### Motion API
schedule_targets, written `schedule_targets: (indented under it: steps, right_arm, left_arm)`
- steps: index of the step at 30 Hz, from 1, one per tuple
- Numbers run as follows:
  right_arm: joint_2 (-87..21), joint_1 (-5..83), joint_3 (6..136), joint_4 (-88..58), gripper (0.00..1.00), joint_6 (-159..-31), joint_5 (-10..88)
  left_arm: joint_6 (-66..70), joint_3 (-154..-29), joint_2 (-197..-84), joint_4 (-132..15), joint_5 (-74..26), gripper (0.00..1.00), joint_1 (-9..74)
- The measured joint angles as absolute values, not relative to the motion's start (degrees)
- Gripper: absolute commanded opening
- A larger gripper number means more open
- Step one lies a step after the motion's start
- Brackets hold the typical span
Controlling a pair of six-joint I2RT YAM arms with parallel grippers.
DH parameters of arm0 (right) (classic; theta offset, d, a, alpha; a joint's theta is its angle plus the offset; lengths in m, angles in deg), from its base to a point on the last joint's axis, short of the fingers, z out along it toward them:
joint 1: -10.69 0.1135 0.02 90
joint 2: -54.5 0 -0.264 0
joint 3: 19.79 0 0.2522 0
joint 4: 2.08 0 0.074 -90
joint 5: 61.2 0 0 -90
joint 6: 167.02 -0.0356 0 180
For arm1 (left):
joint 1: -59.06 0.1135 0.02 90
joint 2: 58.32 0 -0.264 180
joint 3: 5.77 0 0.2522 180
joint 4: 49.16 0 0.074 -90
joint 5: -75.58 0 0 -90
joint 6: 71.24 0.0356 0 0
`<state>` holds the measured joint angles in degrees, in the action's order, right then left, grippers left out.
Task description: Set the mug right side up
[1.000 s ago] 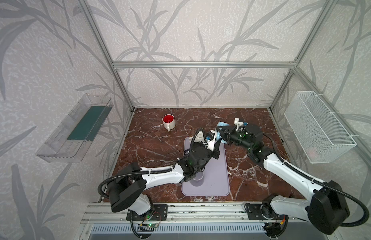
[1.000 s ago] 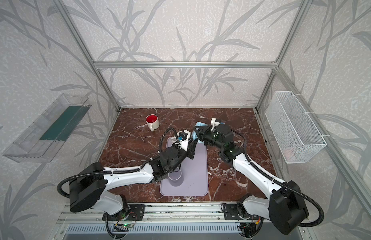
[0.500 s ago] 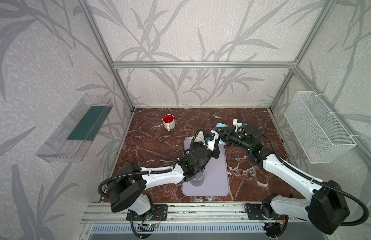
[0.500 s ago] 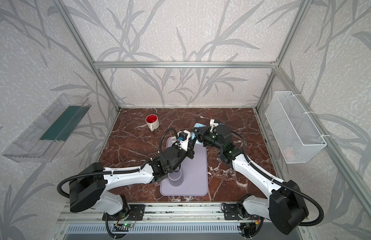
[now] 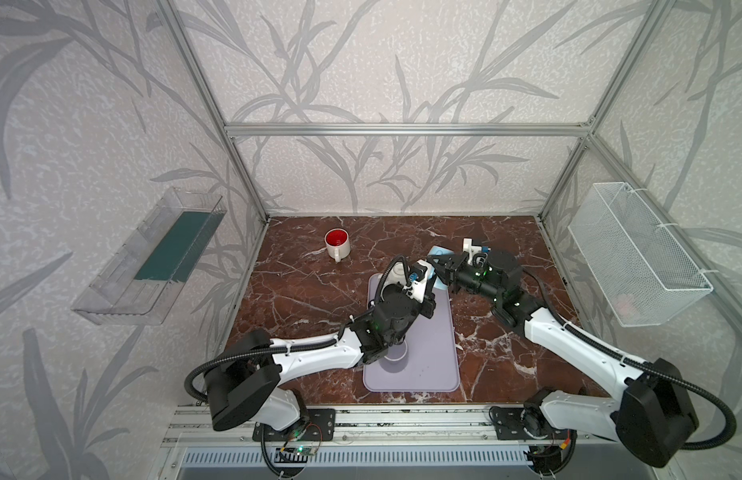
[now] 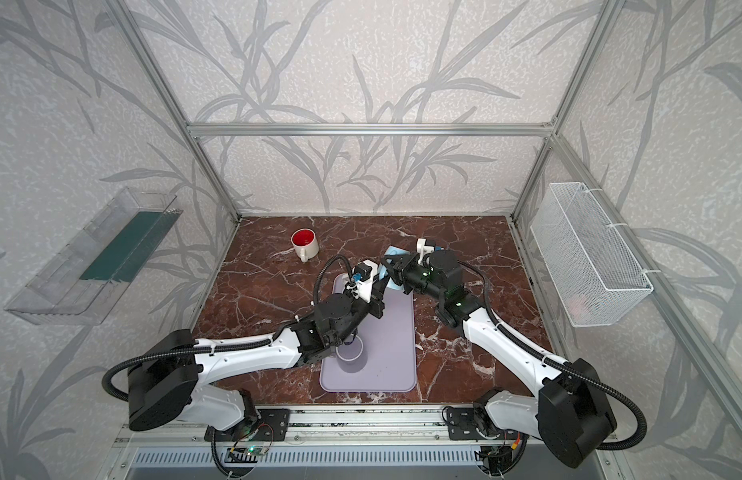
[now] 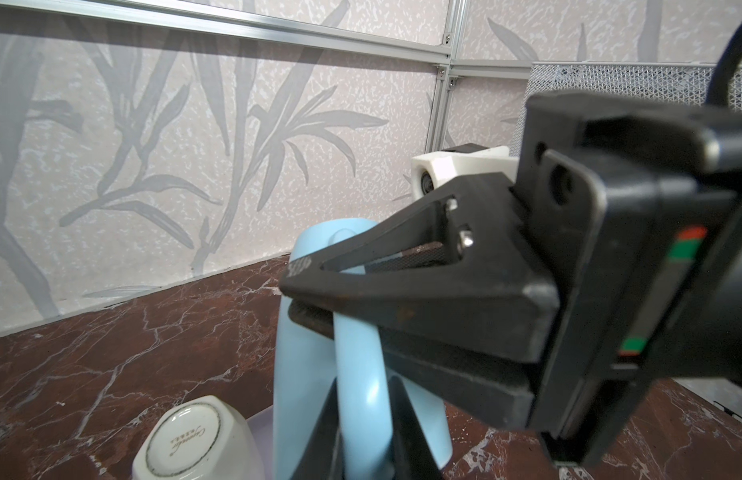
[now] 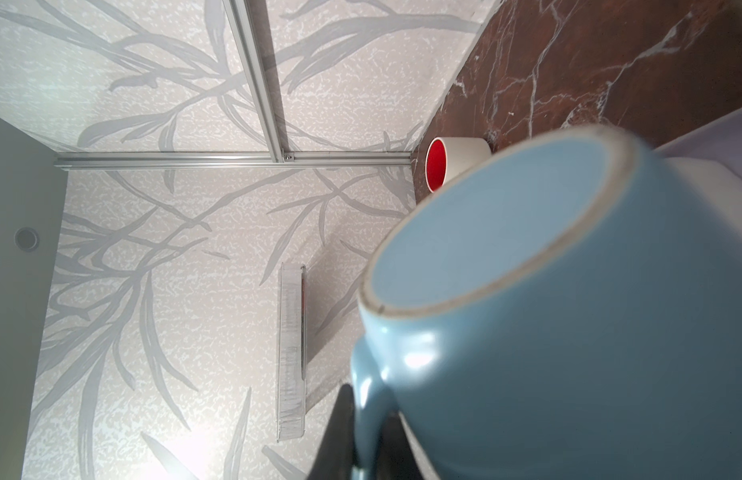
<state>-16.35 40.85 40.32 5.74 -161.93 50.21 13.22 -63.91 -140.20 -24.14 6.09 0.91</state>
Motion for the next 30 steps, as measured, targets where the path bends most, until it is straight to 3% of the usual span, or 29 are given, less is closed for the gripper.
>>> schedule_targets:
  steps: [8,30]
  right_arm:
    - [-18.0,41.0,42.5,6.8,0.31,-159.1,52.2]
    - [-16.8,39.2,43.0,5.3,0.30,-154.5,53.3]
  left_arm:
    - [11.7,-63.9,-134.7,-32.8,4.8,0.00,4.4]
    - [5.9,-70.3,-131.2,-52.5,5.1,0.00,10.8]
